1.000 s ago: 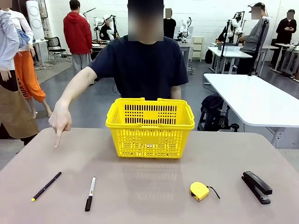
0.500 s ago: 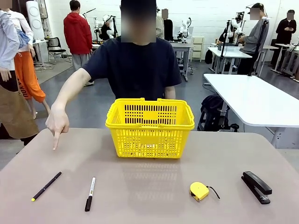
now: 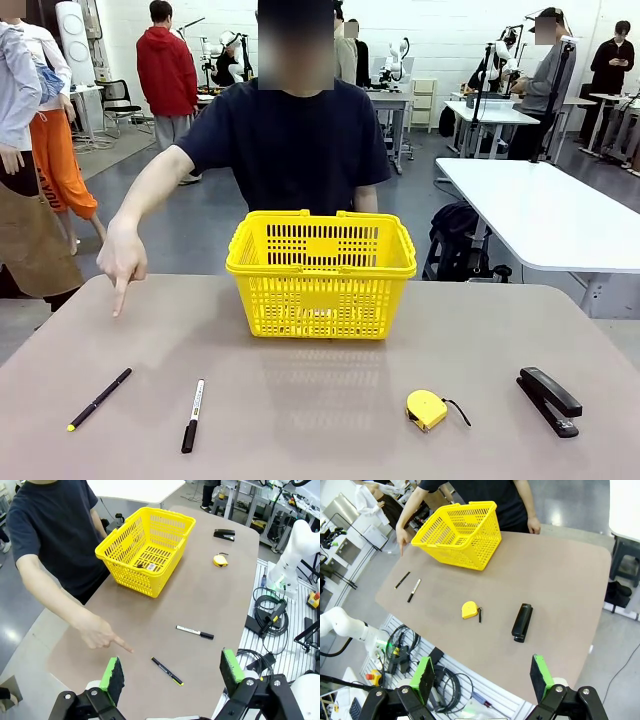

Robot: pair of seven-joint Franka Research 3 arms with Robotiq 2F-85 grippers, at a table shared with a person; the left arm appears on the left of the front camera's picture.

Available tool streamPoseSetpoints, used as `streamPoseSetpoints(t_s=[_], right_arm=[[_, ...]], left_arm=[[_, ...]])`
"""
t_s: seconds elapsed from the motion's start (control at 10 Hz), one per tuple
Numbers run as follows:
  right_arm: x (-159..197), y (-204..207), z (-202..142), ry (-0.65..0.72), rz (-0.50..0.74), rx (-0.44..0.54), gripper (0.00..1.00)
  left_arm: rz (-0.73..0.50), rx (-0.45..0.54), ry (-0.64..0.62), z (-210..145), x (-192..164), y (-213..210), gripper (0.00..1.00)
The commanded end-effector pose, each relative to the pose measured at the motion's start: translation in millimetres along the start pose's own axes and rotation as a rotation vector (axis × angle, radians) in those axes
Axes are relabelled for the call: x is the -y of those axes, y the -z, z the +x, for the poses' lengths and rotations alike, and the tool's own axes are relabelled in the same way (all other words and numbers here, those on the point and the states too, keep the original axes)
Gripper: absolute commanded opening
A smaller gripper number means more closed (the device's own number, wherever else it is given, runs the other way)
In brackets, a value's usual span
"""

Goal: Place the items the person wants into the basket.
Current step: Pick up the item the person points to and place it in the Market Basket.

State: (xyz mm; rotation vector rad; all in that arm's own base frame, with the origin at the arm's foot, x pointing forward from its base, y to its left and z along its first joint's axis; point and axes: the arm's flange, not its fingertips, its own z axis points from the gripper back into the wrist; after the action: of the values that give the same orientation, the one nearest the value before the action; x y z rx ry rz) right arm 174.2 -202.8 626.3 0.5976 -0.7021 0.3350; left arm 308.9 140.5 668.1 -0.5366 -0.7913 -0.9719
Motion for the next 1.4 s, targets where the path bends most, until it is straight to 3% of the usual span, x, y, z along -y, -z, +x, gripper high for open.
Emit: streamPoseSetpoints(t_s=[0.0,0.1,0.3,0.4,0.7,0.9,1.1,1.3], right_arm=[[0.5,1.2,-0.8,-0.012,0.021,0.007,1.00],[0.5,1.2,-0.8,-0.012,0.021,0.007,1.00],[0.5,1.2,-0.8,-0.012,0.021,0.007,1.00],[0.5,1.2,-0.8,-0.012,0.021,0.007,1.00],[0.5,1.2,-0.8,-0.012,0.021,0.007,1.00],[0.5,1.2,-0.8,-0.012,0.021,0.007,1.00],[0.5,1.2,-0.8,-0.012,0.021,0.007,1.00],[0.5,1.2,-0.8,-0.012,0.021,0.007,1.00]], left_arm=[[0.042,-0.201,0.004,18.8,18.6,34.1,1.00],[0.053,-0.351,0.000,10.1,36.5,60.4,1.00],[0.095,-0.643,-0.070,8.6,36.2,109.2,1.00],[0.130,-0.682,-0.129,0.0,33.9,135.9,1.00],[0.248,-0.595,-0.250,-25.9,25.6,189.1,1.00],[0.413,-0.596,-0.301,-40.0,8.8,219.4,1.00],[0.422,-0.631,-0.306,-43.1,2.3,230.0,1.00],[0.371,-0.579,-0.289,-38.1,9.6,215.0,1.00]])
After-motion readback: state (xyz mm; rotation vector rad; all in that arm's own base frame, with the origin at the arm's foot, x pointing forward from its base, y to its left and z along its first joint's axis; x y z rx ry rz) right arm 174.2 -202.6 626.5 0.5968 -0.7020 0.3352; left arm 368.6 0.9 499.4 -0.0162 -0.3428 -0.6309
